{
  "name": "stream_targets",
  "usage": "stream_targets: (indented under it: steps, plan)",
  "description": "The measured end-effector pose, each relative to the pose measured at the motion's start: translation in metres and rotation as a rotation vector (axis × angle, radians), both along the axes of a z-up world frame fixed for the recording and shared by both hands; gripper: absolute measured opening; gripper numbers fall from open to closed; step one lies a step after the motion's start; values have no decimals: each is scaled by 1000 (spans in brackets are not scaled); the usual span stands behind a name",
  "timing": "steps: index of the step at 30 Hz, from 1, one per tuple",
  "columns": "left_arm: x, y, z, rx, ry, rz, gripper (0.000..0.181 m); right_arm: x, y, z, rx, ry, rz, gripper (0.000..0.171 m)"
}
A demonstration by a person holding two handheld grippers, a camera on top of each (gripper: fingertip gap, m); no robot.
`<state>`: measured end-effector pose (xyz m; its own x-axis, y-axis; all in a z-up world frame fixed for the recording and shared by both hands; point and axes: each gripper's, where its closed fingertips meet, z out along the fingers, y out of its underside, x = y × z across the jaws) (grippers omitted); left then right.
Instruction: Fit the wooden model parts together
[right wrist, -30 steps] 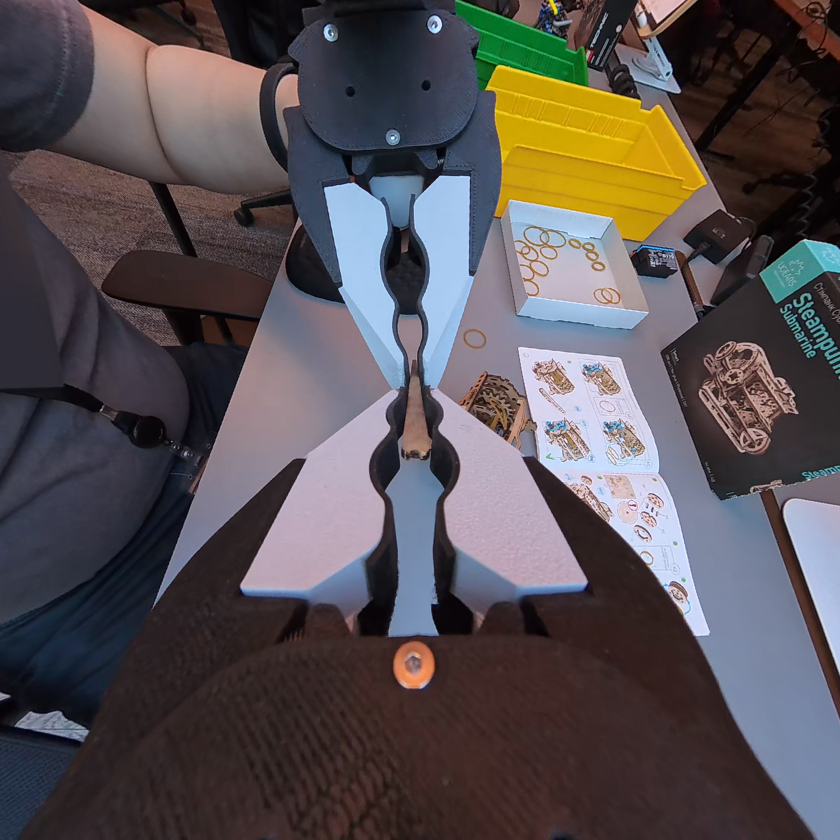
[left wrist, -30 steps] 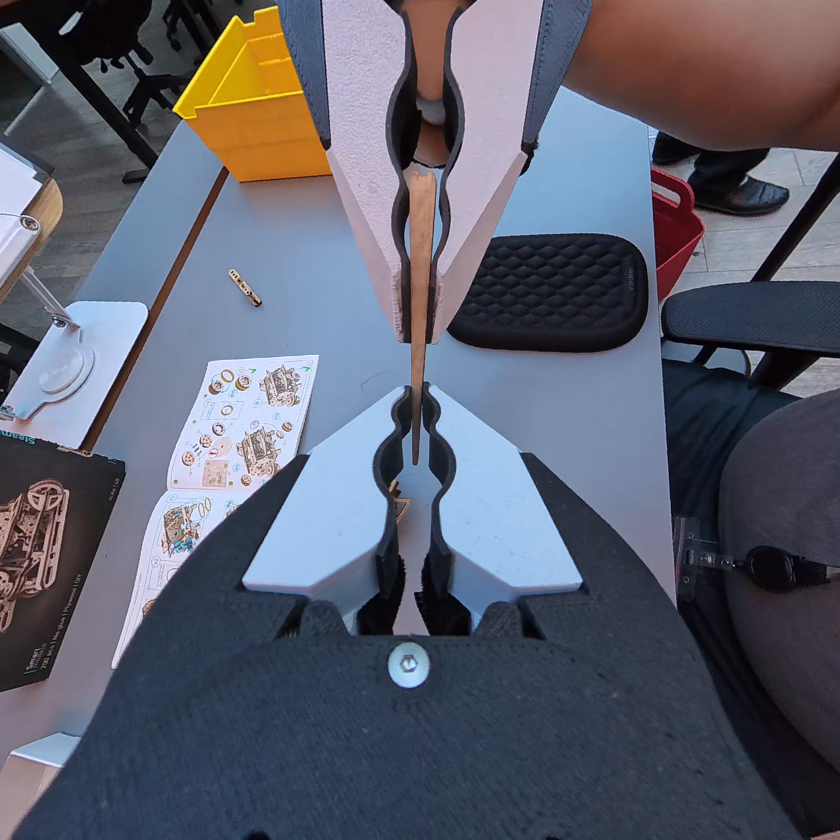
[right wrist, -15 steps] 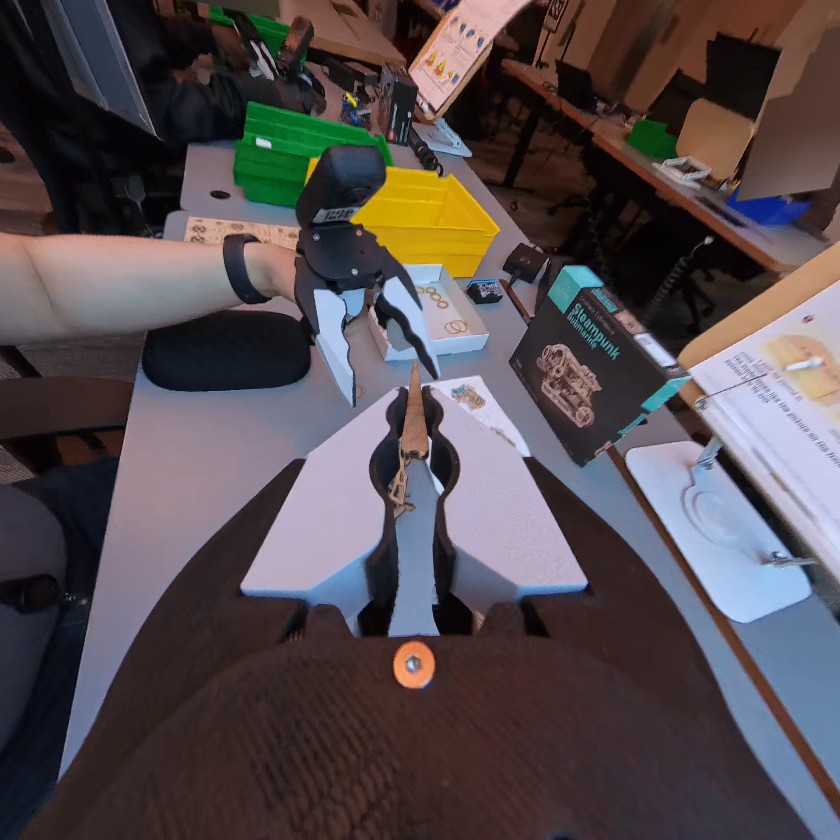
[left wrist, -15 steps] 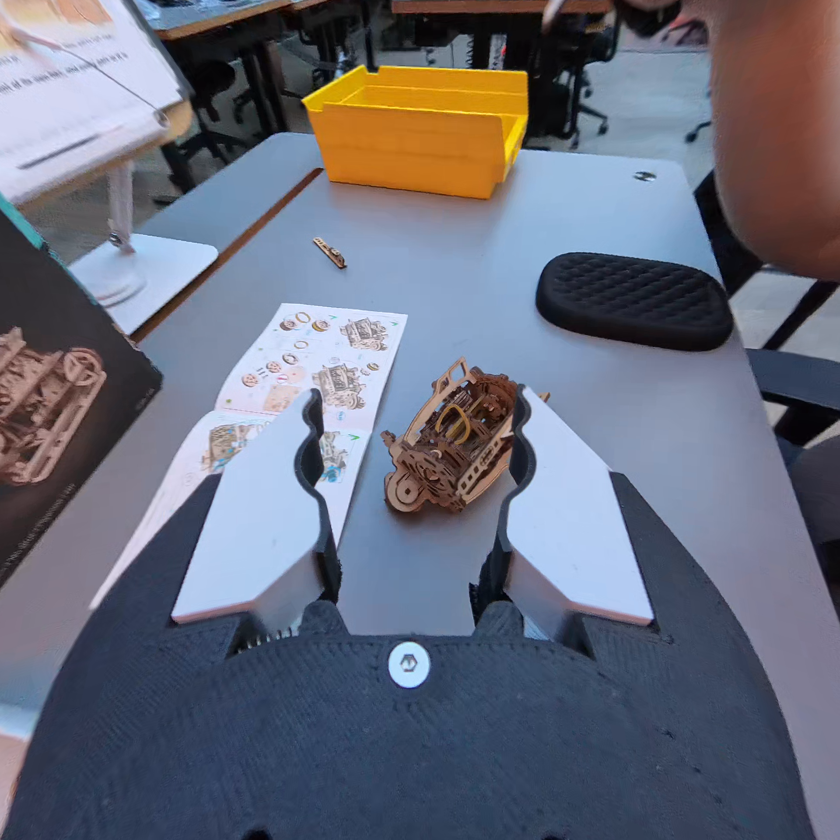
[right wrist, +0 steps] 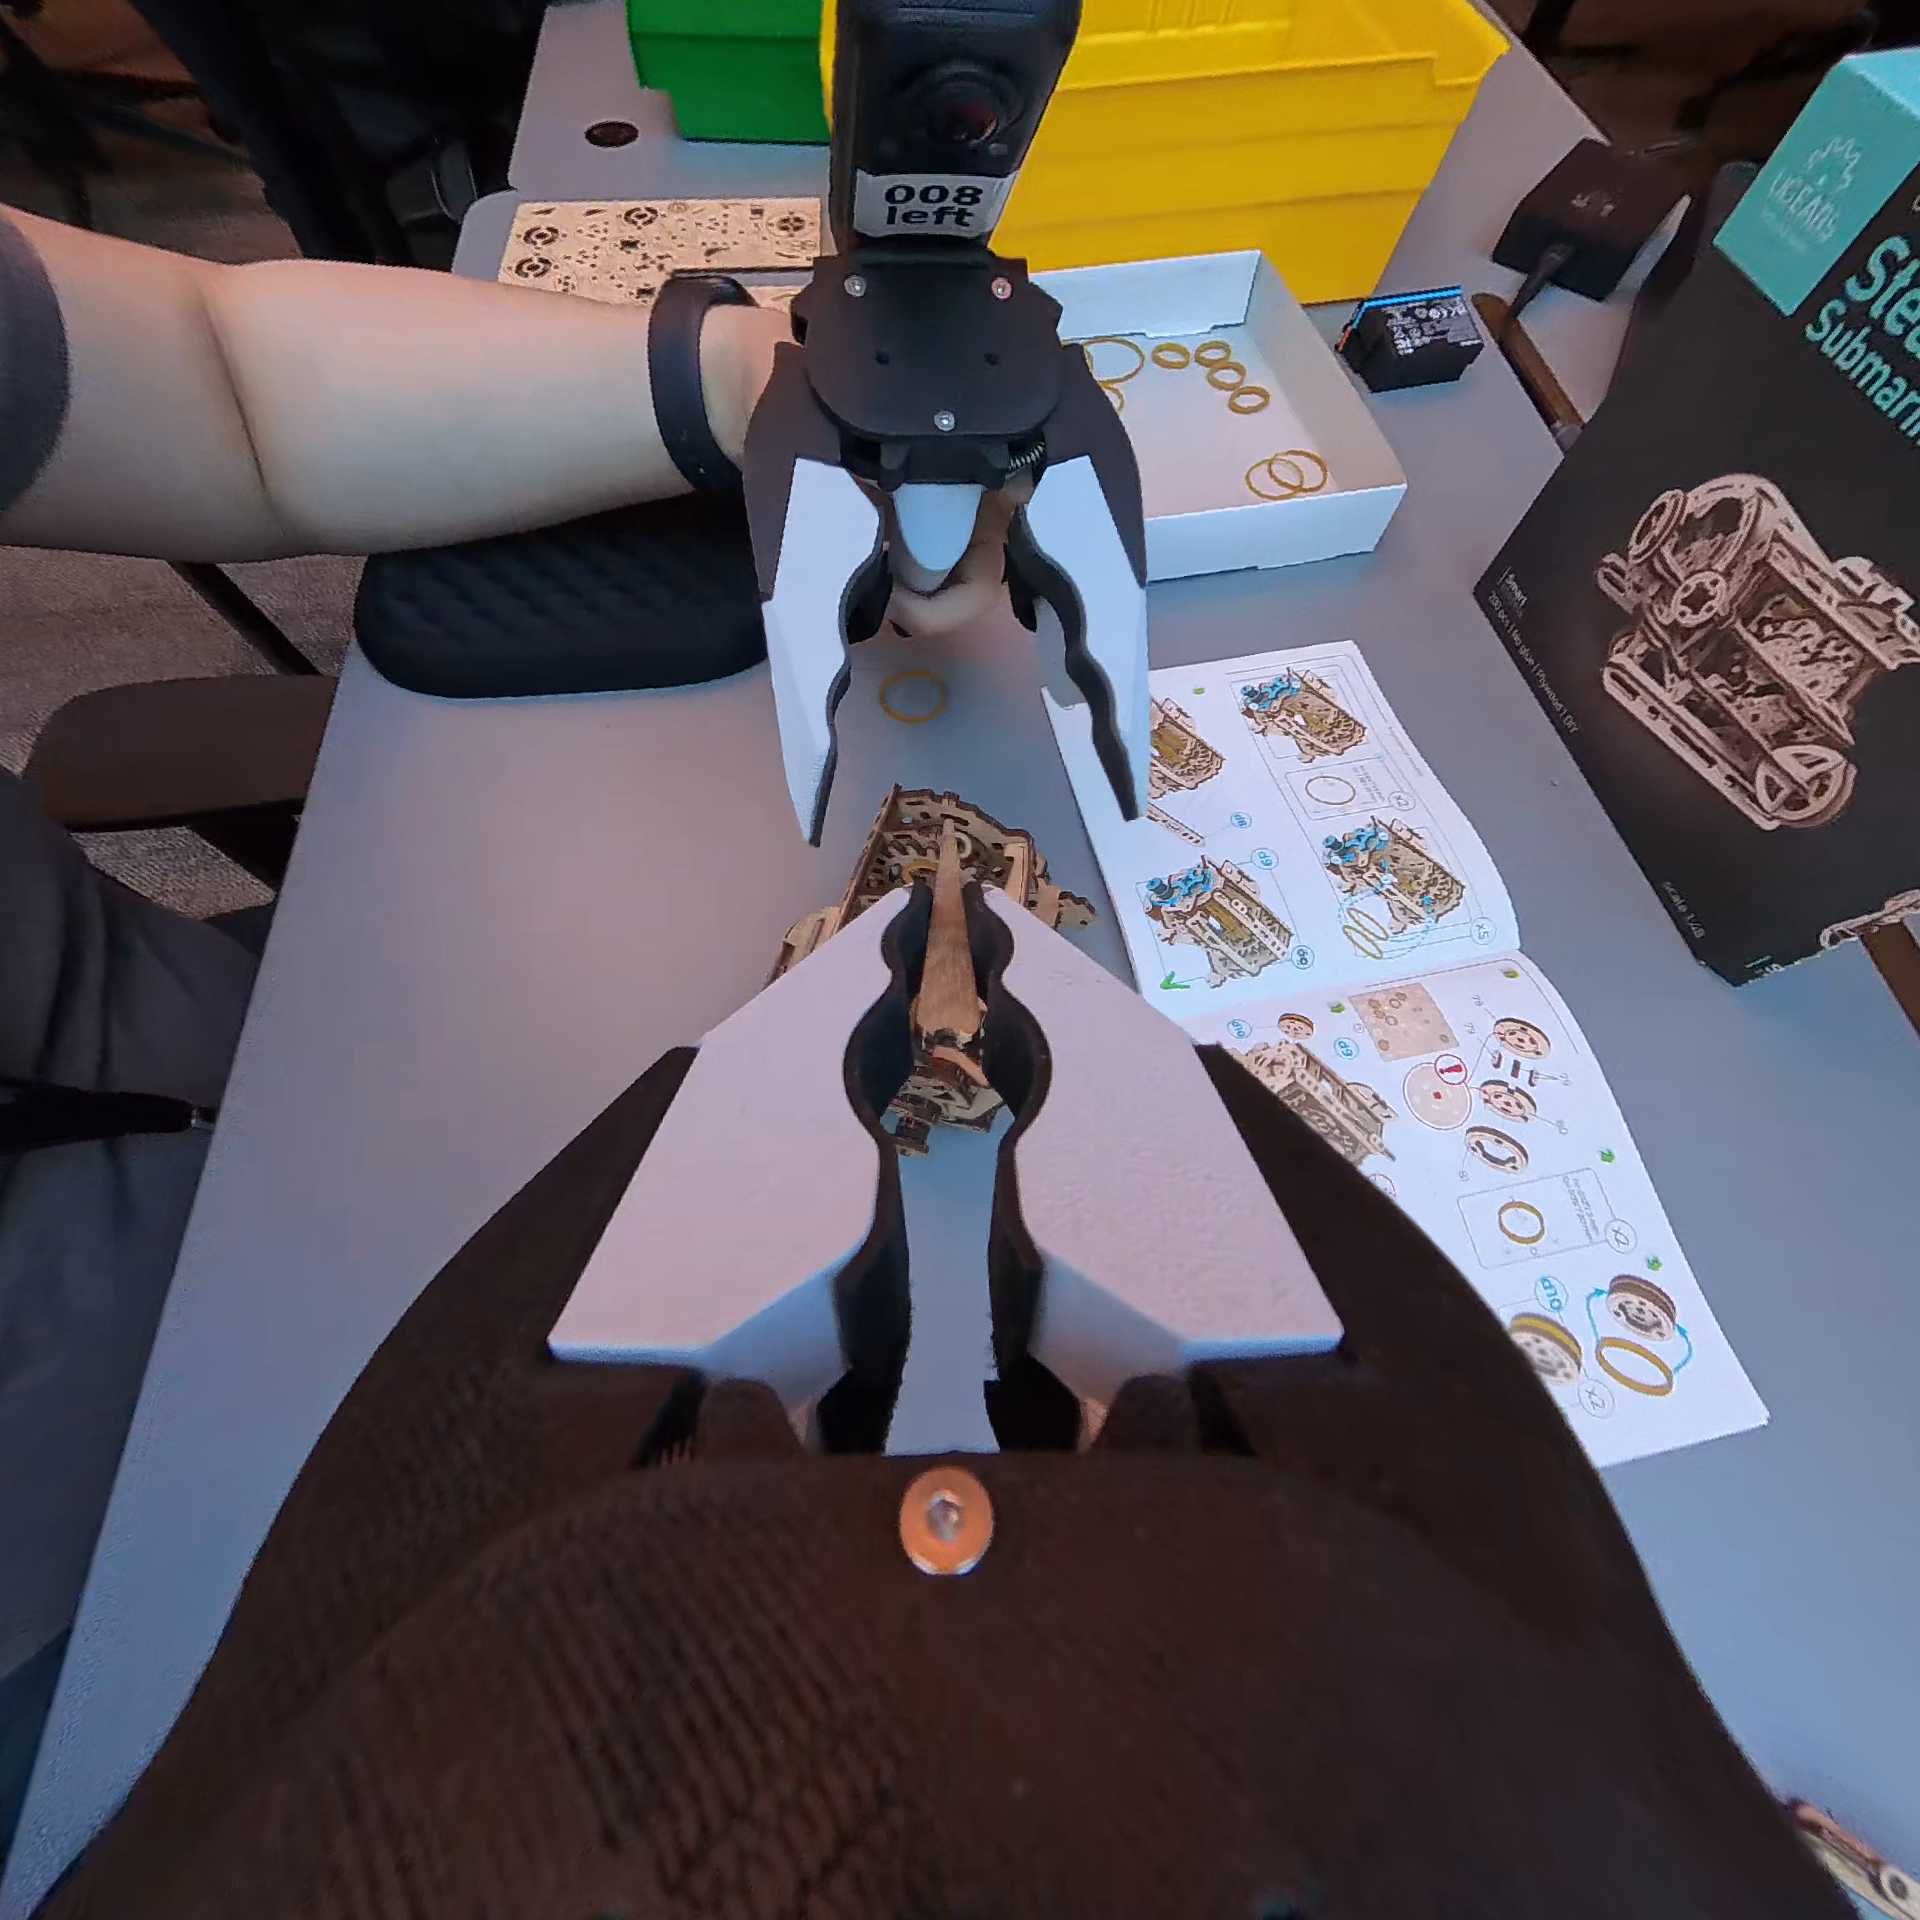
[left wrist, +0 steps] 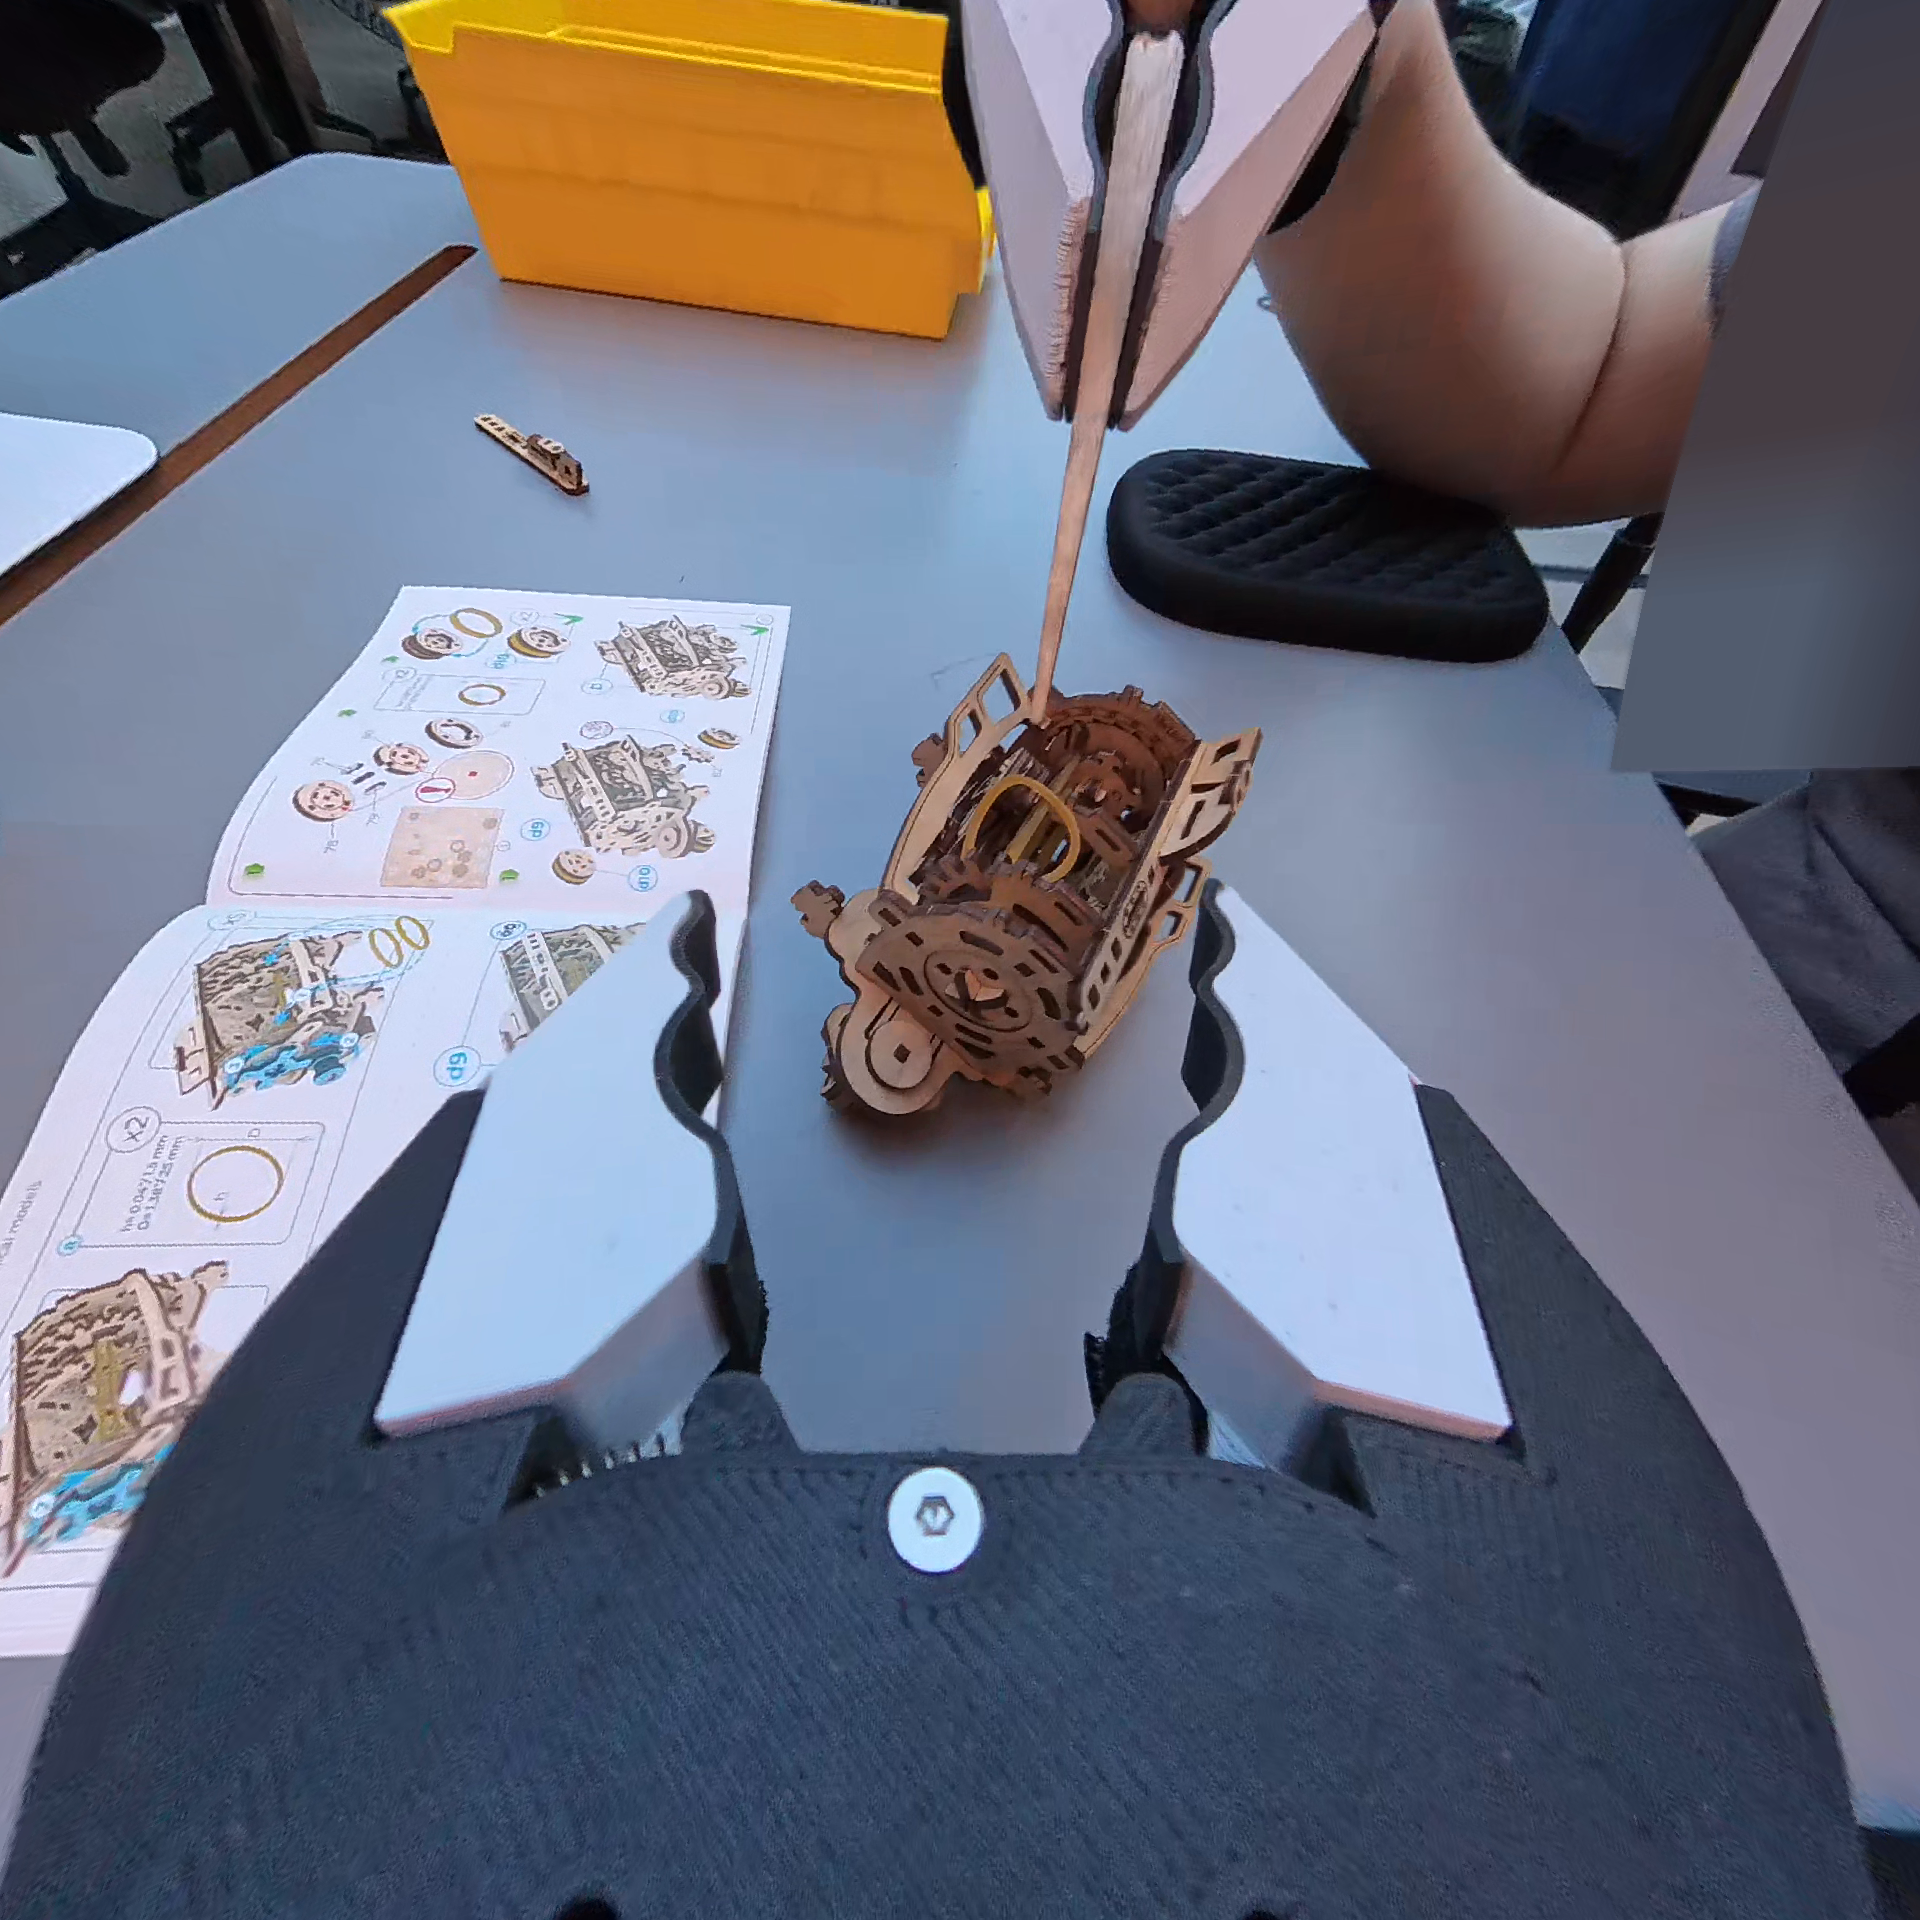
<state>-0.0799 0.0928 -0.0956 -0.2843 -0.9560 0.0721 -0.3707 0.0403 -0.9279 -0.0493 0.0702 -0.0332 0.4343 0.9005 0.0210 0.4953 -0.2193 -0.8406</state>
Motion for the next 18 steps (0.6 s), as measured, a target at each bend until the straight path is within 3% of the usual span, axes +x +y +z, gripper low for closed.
stream_targets:
  steps: [14,18]
  plan:
    - [7,-8,-8,-68,-15,-36,80,-4,1,-21,-7,-70,66,4]
    - [10,-8,-9,-75,-13,-24,83,-3,-1,-9,1,-22,64,4]
